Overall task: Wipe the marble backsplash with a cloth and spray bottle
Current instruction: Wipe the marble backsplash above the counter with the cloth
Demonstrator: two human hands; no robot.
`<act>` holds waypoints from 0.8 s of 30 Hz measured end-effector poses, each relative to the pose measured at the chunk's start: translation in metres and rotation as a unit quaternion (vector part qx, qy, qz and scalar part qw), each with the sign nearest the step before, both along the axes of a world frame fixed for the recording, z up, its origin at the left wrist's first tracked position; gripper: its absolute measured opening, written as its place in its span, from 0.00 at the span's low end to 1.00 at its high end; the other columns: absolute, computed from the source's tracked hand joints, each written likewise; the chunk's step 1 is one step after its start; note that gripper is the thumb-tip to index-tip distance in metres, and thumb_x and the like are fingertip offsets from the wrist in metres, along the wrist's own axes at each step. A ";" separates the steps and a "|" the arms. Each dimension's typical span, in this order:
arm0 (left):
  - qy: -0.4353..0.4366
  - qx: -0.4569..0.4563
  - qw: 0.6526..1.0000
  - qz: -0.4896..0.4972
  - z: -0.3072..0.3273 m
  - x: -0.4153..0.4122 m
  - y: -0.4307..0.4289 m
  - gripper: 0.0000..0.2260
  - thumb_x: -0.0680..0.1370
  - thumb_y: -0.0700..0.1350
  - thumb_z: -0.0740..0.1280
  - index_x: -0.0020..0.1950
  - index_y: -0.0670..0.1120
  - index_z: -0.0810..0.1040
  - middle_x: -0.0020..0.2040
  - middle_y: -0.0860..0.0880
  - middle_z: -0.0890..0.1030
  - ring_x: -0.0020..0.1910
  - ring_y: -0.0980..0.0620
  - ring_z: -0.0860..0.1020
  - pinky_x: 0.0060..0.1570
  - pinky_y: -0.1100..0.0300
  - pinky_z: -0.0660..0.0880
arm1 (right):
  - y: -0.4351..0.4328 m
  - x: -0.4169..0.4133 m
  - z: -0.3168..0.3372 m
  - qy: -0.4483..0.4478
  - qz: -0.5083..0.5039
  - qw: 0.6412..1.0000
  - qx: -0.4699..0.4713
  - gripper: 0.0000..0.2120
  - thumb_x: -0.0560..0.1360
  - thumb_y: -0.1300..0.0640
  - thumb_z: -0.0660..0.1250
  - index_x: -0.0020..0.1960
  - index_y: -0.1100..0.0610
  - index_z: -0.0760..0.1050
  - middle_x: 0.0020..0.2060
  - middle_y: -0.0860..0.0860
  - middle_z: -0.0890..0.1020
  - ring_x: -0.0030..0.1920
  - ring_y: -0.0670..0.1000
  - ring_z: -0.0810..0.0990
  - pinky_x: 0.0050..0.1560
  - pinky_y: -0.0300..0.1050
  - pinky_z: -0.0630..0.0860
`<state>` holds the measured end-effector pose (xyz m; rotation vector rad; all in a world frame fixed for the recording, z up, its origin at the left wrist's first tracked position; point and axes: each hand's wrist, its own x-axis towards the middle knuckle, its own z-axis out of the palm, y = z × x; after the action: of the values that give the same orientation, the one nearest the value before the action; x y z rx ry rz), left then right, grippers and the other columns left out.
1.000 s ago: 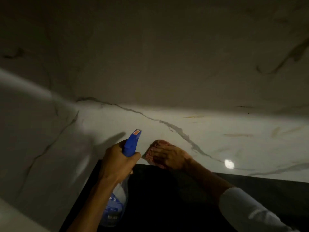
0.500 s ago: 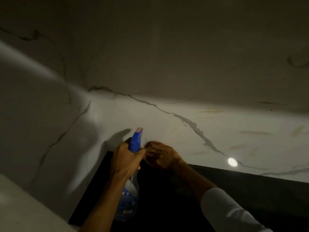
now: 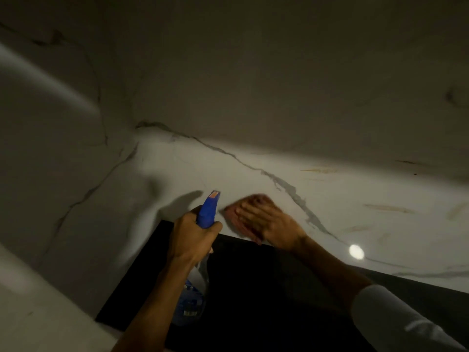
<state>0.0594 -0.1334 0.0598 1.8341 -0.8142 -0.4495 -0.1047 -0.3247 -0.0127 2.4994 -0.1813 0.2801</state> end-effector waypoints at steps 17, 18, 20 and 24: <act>-0.020 -0.071 0.993 -0.092 0.032 -0.084 -0.039 0.07 0.67 0.44 0.71 0.41 0.44 0.76 0.34 0.34 0.78 0.32 0.35 0.78 0.37 0.41 0.81 | -0.017 -0.098 0.179 -0.404 -0.087 0.909 -0.050 0.25 0.76 0.64 0.60 0.72 0.57 0.67 0.72 0.56 0.68 0.74 0.57 0.60 0.74 0.58 0.58; -0.028 -0.074 0.993 -0.092 0.034 -0.088 -0.040 0.06 0.68 0.42 0.71 0.40 0.42 0.76 0.34 0.34 0.78 0.32 0.34 0.78 0.37 0.41 0.81 | -0.018 -0.100 0.164 -0.383 -0.088 0.918 -0.041 0.27 0.75 0.64 0.61 0.73 0.57 0.65 0.73 0.57 0.66 0.75 0.57 0.58 0.74 0.58 0.56; -0.044 -0.072 0.993 -0.086 0.039 -0.096 -0.043 0.06 0.68 0.40 0.72 0.38 0.42 0.75 0.31 0.36 0.78 0.31 0.36 0.78 0.36 0.43 0.81 | -0.021 -0.106 0.117 -0.249 -0.066 0.966 -0.016 0.33 0.73 0.62 0.67 0.75 0.55 0.60 0.74 0.56 0.63 0.76 0.56 0.55 0.75 0.57 0.52; -0.038 -0.078 0.990 -0.107 0.047 -0.110 -0.045 0.06 0.68 0.41 0.72 0.41 0.43 0.76 0.31 0.38 0.78 0.29 0.39 0.78 0.35 0.48 0.81 | -0.020 -0.131 0.060 0.053 -0.072 0.995 -0.035 0.49 0.60 0.58 0.81 0.75 0.53 0.60 0.75 0.52 0.61 0.76 0.54 0.56 0.74 0.56 0.52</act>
<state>-0.0507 -0.1781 0.1064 1.6350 -1.0755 -0.4412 -0.2362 -0.3449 0.0474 2.4100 -0.3016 0.0914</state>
